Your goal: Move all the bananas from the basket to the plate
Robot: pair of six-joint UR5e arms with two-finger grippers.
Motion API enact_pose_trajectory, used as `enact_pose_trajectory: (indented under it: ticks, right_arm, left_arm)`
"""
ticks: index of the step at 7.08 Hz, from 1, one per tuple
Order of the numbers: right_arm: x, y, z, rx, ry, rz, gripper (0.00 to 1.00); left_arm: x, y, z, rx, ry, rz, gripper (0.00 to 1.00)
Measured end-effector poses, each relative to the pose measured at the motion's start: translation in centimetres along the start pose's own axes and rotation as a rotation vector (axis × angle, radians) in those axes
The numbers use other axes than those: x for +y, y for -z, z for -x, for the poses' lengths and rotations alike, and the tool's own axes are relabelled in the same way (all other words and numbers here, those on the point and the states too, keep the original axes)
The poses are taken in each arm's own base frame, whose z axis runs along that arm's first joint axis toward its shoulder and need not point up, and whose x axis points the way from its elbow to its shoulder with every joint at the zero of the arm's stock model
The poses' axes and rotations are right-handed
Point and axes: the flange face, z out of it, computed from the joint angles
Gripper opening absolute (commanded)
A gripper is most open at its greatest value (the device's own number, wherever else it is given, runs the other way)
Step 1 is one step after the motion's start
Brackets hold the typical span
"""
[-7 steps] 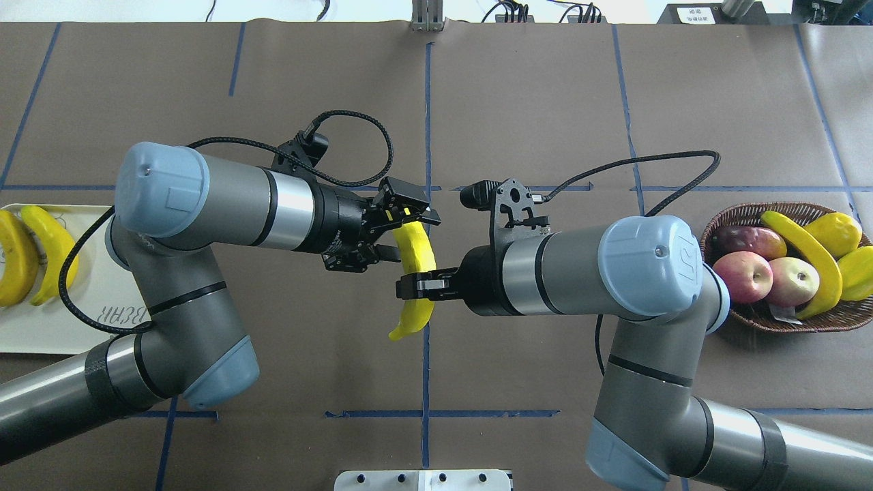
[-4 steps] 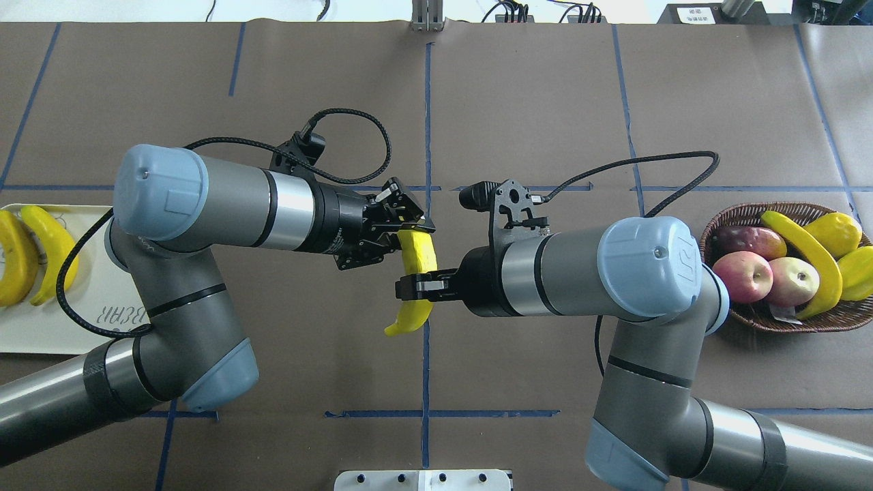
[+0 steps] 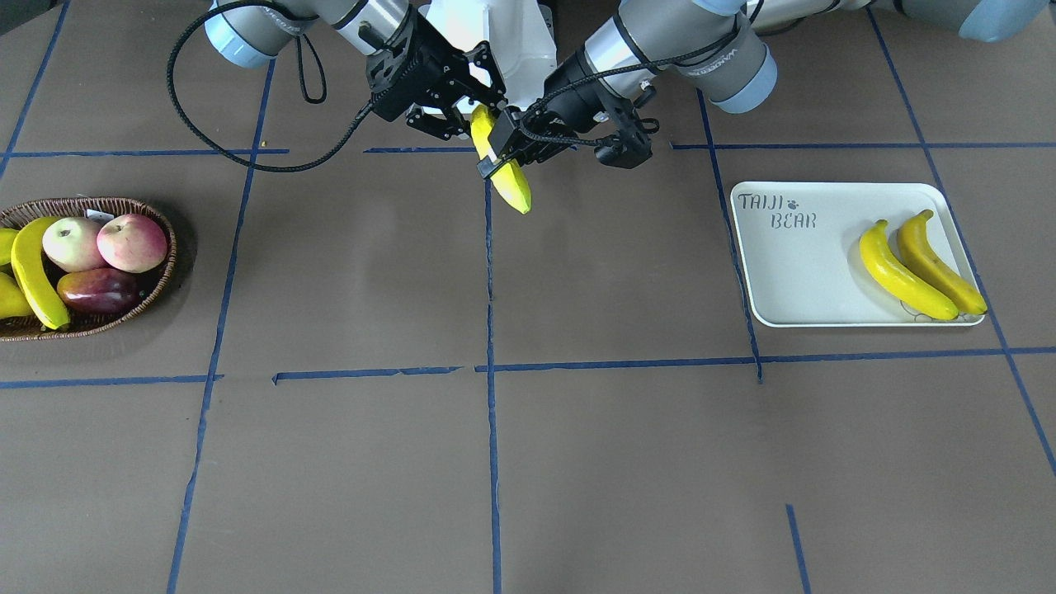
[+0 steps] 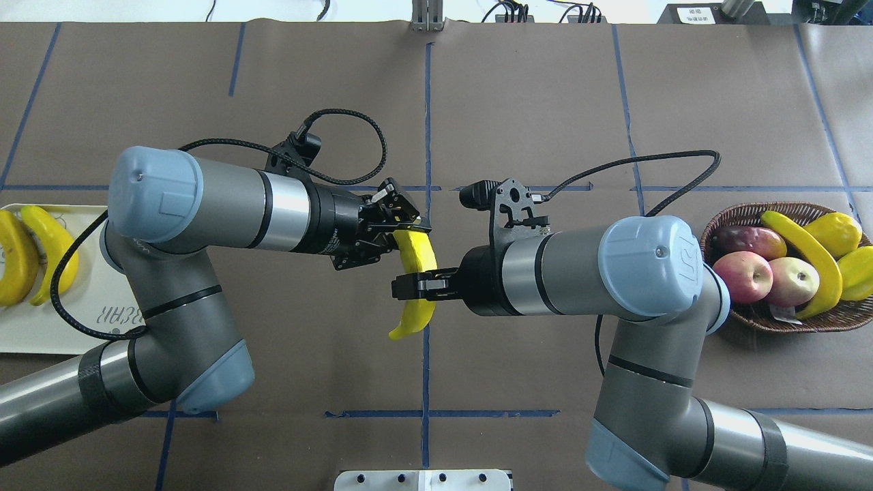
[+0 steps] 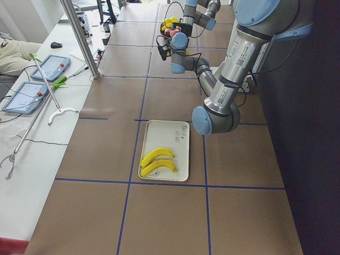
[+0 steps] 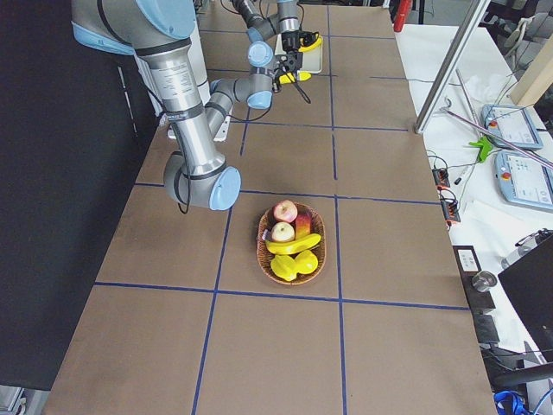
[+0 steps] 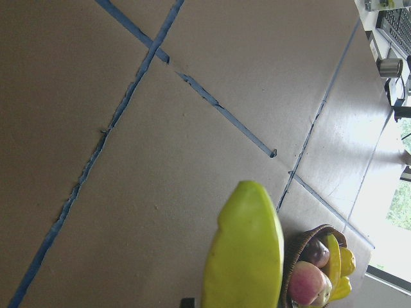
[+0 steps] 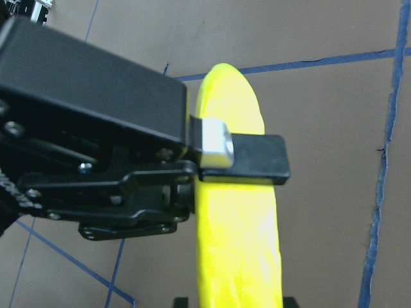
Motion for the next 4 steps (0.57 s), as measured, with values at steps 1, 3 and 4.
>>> enact_pose_trajectory:
  ticks: [1,3,4]
  right_arm:
    - [-0.2,0.2,0.0,-0.001,0.000,-0.002,1.00]
    - [-1.3,1.1,-0.5,-0.002,0.000,0.010,1.00]
    - [-2.3,1.9,-1.3,0.001,-0.004,0.034,1.00]
  left_arm:
    - [-0.1,0.0,0.1,-0.002,0.000,-0.002,0.00]
    - [-0.6,0.0,0.8,-0.014,0.004,-0.009,0.00]
    - [-1.2,0.3,1.6,-0.025,-0.005,-0.018,0.00]
